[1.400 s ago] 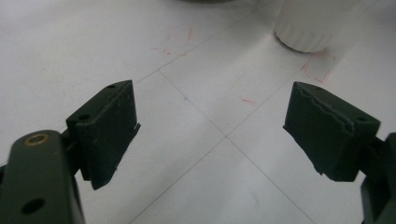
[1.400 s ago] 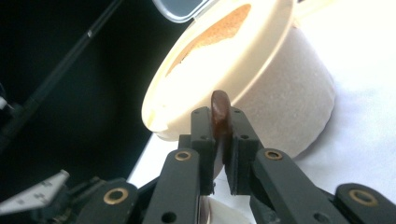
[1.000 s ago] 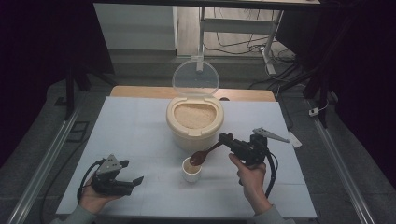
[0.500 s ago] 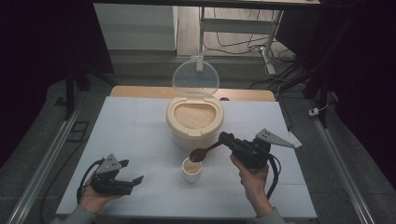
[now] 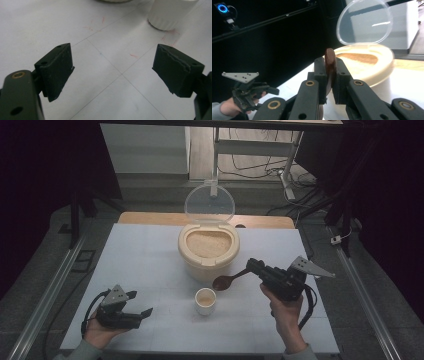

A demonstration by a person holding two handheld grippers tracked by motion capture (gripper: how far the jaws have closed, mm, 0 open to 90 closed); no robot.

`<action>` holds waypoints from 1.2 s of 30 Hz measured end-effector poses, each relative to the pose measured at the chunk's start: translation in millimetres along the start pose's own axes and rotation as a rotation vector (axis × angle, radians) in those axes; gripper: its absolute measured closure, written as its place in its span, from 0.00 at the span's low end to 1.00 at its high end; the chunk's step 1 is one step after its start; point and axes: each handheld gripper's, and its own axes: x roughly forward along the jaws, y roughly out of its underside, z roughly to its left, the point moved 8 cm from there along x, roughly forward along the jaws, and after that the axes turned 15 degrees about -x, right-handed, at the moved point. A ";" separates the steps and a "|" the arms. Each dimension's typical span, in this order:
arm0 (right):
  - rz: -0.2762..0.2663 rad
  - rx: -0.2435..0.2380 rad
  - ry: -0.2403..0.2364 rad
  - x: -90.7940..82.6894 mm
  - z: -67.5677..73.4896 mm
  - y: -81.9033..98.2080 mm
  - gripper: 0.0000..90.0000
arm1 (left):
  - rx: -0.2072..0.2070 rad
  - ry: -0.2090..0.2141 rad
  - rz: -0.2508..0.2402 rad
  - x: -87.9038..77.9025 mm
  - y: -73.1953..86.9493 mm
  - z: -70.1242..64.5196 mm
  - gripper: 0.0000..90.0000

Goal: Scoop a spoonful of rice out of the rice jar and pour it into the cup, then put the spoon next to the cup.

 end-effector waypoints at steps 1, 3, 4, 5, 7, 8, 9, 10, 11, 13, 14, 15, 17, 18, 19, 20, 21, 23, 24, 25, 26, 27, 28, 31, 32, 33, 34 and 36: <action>0.007 -0.005 0.000 -3.3 -1.6 -1.5 0.93 | -0.004 0.002 0.001 0.1 0.0 0.6 0.18; 0.018 -0.008 0.002 -9.7 -5.0 -3.4 0.93 | -0.011 0.004 0.001 0.2 0.1 1.6 0.18; 0.027 -0.008 -0.001 -12.2 -6.3 -3.8 0.93 | -0.013 0.004 0.002 0.2 0.1 2.0 0.18; 0.033 -0.013 -0.002 -14.6 -7.4 -4.0 0.93 | -0.014 0.005 0.002 0.4 0.0 2.1 0.18; 0.051 -0.031 0.000 -18.0 -9.0 -3.4 0.93 | -0.016 0.006 0.003 0.9 -0.1 1.8 0.17; 0.061 -0.037 -0.004 -18.9 -9.0 -2.8 0.93 | -0.015 0.006 0.004 1.2 -0.1 1.6 0.17; 0.074 -0.046 -0.010 -19.6 -8.8 -1.9 0.93 | -0.014 0.007 0.005 1.6 0.0 1.4 0.17; 0.089 -0.054 -0.016 -19.5 -8.5 -0.7 0.93 | -0.014 0.007 0.006 1.9 0.2 1.4 0.17; 0.106 -0.061 -0.026 -19.5 -8.0 0.7 0.93 | -0.016 0.007 0.007 2.3 0.3 1.4 0.17; 0.134 -0.071 -0.044 -18.5 -5.9 3.5 0.93 | -0.017 0.008 0.009 2.8 0.7 1.3 0.17; 0.152 -0.078 -0.052 -17.7 -4.9 5.0 0.93 | -0.018 0.009 0.009 3.0 0.9 1.3 0.17; 0.169 -0.083 -0.060 -16.8 -3.7 6.5 0.93 | -0.018 0.009 0.011 3.2 1.1 1.3 0.17; 0.201 -0.089 -0.089 -13.1 -0.2 10.0 0.93 | -0.017 0.008 0.013 3.6 1.7 1.1 0.17; 0.219 -0.094 -0.101 -11.1 1.6 11.9 0.93 | -0.016 0.009 0.013 3.6 1.8 0.9 0.17; 0.235 -0.099 -0.113 -9.0 3.6 13.6 0.93 | -0.015 0.010 0.014 3.6 1.8 0.6 0.17; 0.247 -0.101 -0.127 -7.0 5.9 15.0 0.93 | -0.015 0.009 0.013 3.6 1.4 0.6 0.17; 0.263 -0.103 -0.139 -5.3 7.7 16.6 0.93 | -0.014 0.010 0.013 3.7 1.2 0.7 0.17; 0.290 -0.100 -0.167 -2.1 10.7 19.9 0.93 | -0.014 0.011 0.014 4.0 1.1 1.1 0.17; 0.300 -0.097 -0.174 -0.5 11.9 21.6 0.93 | -0.014 0.011 0.014 4.1 1.2 1.3 0.17; 0.313 -0.096 -0.185 1.1 12.7 23.7 0.93 | -0.014 0.011 0.015 4.2 1.3 1.4 0.17; 0.329 -0.092 -0.200 2.8 14.3 26.2 0.93 | -0.013 0.011 0.016 4.0 1.3 1.4 0.17; 0.346 -0.096 -0.211 4.5 15.6 28.9 0.93 | -0.012 0.011 0.015 3.8 1.3 1.1 0.17; 0.363 -0.098 -0.214 6.0 16.8 31.6 0.93 | -0.008 0.010 0.014 3.4 1.2 0.9 0.17; 0.411 -0.094 -0.246 10.7 20.5 39.5 0.93 | -0.005 0.012 0.017 3.6 1.4 -0.4 0.17; 0.423 -0.092 -0.256 12.6 21.6 42.3 0.92 | -0.005 0.013 0.018 3.8 1.5 -0.6 0.17; 0.438 -0.085 -0.273 14.3 22.9 45.3 0.93 | -0.005 0.013 0.019 4.0 1.7 -0.7 0.17; 0.458 -0.079 -0.287 15.7 23.9 48.6 0.92 | -0.004 0.013 0.020 4.3 1.8 -0.7 0.17; 0.496 -0.067 -0.308 18.7 24.6 55.7 0.93 | -0.004 0.012 0.022 4.6 2.0 -0.4 0.17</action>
